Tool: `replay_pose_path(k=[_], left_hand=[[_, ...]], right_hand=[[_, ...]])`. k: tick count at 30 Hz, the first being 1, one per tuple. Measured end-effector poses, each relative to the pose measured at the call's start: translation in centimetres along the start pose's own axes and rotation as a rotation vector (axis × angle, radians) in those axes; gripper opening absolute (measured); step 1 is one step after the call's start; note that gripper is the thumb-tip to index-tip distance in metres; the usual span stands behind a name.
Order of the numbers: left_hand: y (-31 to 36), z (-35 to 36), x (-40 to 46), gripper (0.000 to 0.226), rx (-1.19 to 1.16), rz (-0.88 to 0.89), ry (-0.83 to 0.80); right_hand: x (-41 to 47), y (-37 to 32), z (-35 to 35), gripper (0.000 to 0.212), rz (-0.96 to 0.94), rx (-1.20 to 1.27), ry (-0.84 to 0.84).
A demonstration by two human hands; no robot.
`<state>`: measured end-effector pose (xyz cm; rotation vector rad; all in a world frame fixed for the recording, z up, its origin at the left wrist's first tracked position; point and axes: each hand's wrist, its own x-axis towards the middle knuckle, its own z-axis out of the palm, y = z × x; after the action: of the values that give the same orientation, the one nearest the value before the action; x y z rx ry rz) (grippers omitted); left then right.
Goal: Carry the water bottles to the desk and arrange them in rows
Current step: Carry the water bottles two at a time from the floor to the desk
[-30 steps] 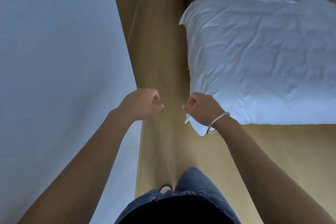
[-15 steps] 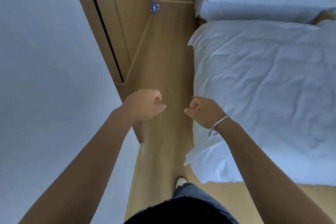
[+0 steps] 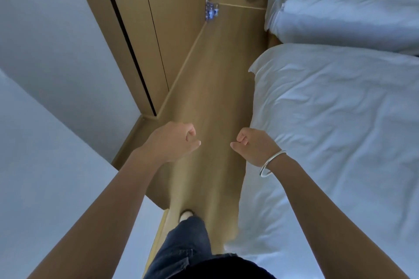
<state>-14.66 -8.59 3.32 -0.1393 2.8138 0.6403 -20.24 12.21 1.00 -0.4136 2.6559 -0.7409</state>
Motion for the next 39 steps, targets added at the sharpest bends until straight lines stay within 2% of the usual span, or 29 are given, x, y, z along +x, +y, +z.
replay_pose_path(k=[5, 9, 14, 19, 25, 30, 39], left_hand=[[0.1, -2.6, 8.6, 0.03, 0.028, -0.001, -0.042], [0.1, -6.5, 17.8, 0.031, 0.029, 0.023, -0.03], [-0.5, -11.4, 28.4, 0.033, -0.033, 0.039, -0.012], [-1.6, -13.7, 35.7, 0.032, -0.004, 0.041, -0.058], [-2.6, -13.8, 43.2, 0.029, -0.009, 0.019, -0.076], [-2.2, -14.4, 51.2, 0.028, 0.022, 0.007, -0.084], [3.4, -17.0, 69.2, 0.029, 0.047, 0.009, -0.06]], right_hand=[[8.6, 0.2, -2.0, 0.017, 0.025, 0.005, -0.019], [17.0, -0.5, -5.3, 0.018, 0.036, 0.01, 0.028], [26.9, -2.5, -9.6, 0.032, 0.083, 0.009, 0.055], [34.2, -2.6, -11.0, 0.021, 0.062, -0.013, 0.12], [42.1, -0.4, -11.4, 0.017, 0.079, -0.143, 0.076], [49.7, 2.3, -12.8, 0.022, 0.073, -0.212, 0.021], [65.4, 7.7, -21.3, 0.029, 0.017, -0.207, 0.015]])
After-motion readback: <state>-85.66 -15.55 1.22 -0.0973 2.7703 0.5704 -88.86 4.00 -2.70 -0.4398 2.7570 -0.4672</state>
